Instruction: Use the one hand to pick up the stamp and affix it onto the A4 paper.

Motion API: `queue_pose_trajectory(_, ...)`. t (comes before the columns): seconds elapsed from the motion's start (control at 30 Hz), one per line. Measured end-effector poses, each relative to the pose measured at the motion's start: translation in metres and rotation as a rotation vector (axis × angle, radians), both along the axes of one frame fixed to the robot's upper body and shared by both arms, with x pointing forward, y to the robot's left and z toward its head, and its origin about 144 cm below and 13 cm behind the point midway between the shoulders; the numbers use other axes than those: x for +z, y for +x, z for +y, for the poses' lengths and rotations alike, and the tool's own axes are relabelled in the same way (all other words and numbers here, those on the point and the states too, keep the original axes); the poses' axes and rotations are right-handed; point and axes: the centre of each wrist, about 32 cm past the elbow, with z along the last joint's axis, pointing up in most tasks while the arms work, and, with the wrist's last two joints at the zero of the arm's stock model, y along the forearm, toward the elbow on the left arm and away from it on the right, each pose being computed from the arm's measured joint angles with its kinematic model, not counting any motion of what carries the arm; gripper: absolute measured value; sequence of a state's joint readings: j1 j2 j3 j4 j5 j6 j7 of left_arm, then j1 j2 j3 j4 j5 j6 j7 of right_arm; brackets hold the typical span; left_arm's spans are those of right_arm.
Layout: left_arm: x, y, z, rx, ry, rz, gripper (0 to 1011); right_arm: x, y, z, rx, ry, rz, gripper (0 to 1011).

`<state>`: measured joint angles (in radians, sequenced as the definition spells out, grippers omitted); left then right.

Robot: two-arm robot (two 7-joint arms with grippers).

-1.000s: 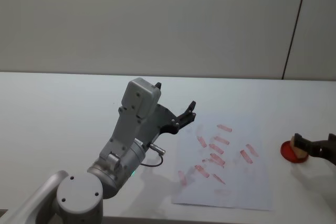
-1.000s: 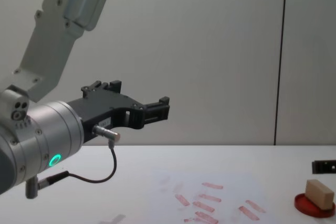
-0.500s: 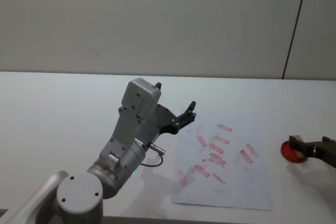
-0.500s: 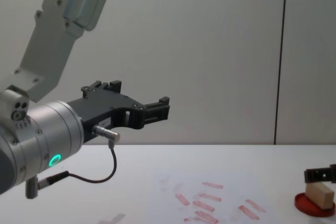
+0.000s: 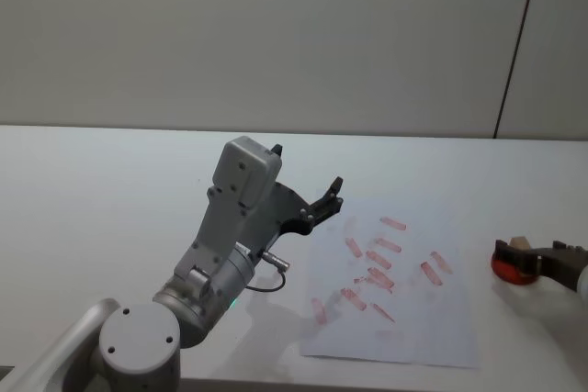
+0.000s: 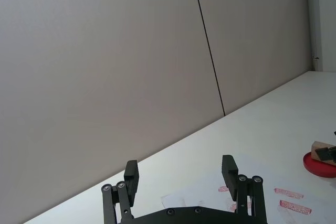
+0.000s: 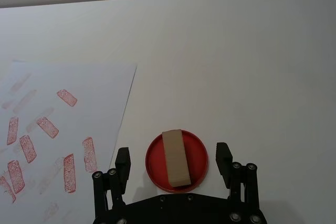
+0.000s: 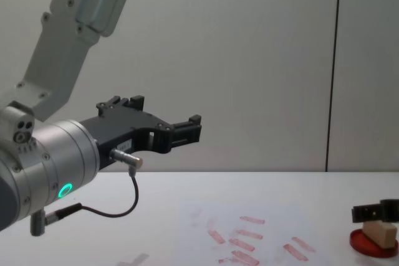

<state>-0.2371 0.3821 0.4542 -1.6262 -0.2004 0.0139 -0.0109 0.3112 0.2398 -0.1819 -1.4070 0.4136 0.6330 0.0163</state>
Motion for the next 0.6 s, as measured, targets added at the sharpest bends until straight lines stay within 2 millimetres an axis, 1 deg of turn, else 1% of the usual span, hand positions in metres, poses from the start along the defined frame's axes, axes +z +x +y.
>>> queue_pose_trajectory(0.6, 0.0, 0.0, 0.0, 0.0, 0.0, 0.0, 1002, -0.0071, 0.0081, 0.0064, -0.013, -0.004, 0.027, 1001)
